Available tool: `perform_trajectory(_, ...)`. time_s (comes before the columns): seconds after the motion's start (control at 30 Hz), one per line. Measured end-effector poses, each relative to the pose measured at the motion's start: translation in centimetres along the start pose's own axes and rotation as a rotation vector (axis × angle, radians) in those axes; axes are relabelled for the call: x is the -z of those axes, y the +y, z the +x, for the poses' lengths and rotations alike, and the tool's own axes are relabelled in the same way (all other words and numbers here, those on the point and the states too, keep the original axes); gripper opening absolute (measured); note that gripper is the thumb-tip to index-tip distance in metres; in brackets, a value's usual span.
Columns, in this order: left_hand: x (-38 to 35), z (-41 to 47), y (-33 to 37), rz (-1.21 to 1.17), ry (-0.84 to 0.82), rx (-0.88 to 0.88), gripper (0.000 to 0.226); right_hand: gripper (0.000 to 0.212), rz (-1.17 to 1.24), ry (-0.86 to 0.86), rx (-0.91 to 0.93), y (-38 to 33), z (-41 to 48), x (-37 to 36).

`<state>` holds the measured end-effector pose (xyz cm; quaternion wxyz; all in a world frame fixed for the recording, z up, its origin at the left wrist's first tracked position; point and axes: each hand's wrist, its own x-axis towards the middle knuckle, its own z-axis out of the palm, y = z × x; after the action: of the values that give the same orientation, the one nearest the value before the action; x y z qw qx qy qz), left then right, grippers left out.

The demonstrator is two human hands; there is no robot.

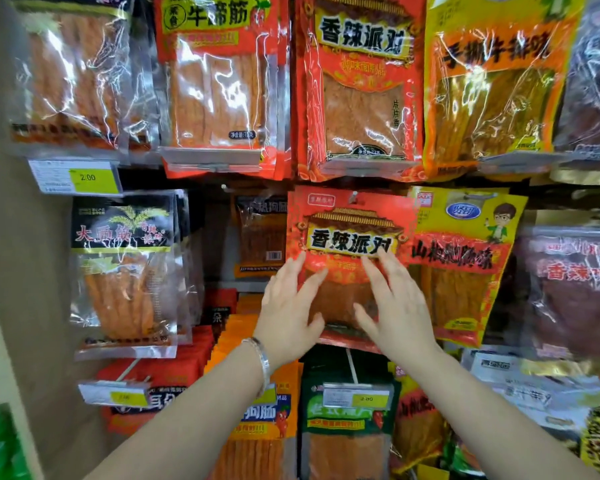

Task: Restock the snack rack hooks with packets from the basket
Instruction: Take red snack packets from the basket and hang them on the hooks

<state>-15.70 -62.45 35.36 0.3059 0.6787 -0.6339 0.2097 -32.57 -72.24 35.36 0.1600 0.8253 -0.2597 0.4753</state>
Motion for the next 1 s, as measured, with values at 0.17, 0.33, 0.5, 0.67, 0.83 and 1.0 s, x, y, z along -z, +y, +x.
perform_trajectory(0.17, -1.9, 0.6, -1.4, 0.131, -0.094, -0.036, 0.074, 0.082, -0.090, -0.201, -0.055, 2.0, 1.2, -1.9)
perform_trajectory(0.33, -2.8, 2.3, -3.5, 0.185, -0.263, 0.002, 0.078, 0.089, -0.207, -0.428, -0.084, 2.6, 2.9, -3.8)
perform_trajectory(0.5, -2.8, 4.1, -4.5, 0.208, -0.379, 0.016, 0.084, 0.078, -0.199, -0.553, -0.197, 1.1, 4.8, -4.1)
perform_trajectory(0.67, -1.3, 4.0, -4.4, 0.029, -0.412, -0.014, 0.077, 0.059, 0.013, -0.554, -0.363, -0.8, 5.5, -2.1)
perform_trajectory(0.83, 1.6, -1.4, -3.1, -0.285, -0.317, 0.040, 0.060, 0.028, 0.300, -0.419, -0.583, -4.7, 0.8, 1.4)
perform_trajectory(1.0, 4.0, -14.4, -2.4, -0.646, -0.119, 0.106, 0.027, 0.011, 0.684, -0.518, -0.762, -10.5, -9.7, 4.5)
